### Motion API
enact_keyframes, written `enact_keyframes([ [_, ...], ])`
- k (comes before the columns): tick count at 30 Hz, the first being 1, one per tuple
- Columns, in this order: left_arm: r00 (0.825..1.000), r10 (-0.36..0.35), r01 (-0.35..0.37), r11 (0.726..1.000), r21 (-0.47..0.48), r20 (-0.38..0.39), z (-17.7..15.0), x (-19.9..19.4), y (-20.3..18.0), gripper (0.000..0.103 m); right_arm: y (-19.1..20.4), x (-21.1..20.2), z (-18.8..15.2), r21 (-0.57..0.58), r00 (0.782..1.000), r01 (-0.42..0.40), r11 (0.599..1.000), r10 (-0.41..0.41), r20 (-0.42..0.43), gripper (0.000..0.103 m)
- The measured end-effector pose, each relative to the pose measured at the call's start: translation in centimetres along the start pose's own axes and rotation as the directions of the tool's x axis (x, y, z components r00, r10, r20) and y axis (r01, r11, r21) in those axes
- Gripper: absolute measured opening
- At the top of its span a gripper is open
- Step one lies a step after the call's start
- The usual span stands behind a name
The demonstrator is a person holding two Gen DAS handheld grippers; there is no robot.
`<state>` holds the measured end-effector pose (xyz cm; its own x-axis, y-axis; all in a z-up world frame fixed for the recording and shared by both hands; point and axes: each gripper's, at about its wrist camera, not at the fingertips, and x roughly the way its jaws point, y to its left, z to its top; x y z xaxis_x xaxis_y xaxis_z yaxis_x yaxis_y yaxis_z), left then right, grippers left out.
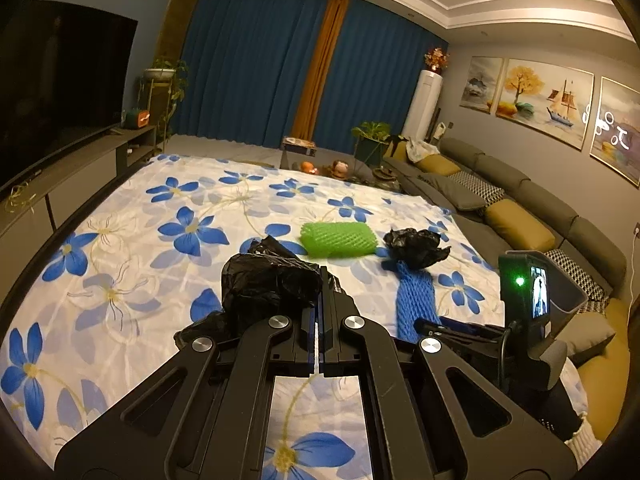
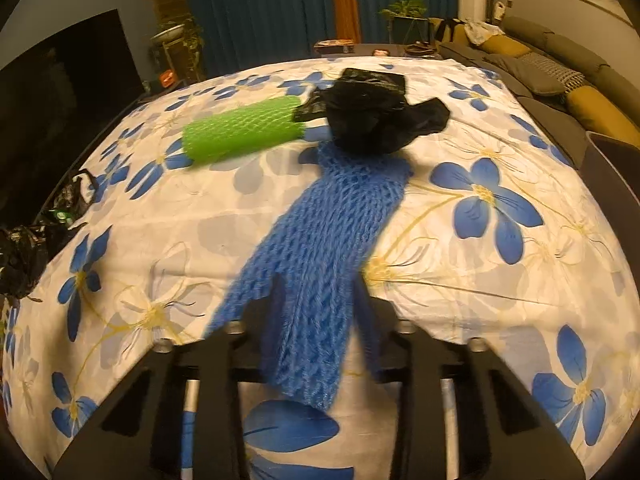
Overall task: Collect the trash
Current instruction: 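Grasp the black plastic bag with the left gripper while the right grasps the blue foam net, then carry the black bag and blue foam net over the grey bin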
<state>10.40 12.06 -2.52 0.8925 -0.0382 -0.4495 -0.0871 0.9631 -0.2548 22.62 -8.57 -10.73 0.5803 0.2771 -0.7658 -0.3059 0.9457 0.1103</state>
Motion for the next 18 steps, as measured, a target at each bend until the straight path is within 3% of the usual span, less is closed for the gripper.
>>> enact_keyframes([
  [2, 1.0, -0.001, 0.001, 1.0, 0.001, -0.006, -0.2, -0.2, -0.2, 0.0, 0.3, -0.2, -0.1, -0.012, 1.0, -0.016, 1.0, 0.016, 0.004, 0.014],
  [18, 0.999, -0.039, 0.04, 0.998, 0.039, -0.025, -1.0, -0.4, -3.3, 0.0, -2.9, -9.6, -3.7, 0.006, 0.979, -0.059, 0.998, 0.057, 0.198, 0.013],
])
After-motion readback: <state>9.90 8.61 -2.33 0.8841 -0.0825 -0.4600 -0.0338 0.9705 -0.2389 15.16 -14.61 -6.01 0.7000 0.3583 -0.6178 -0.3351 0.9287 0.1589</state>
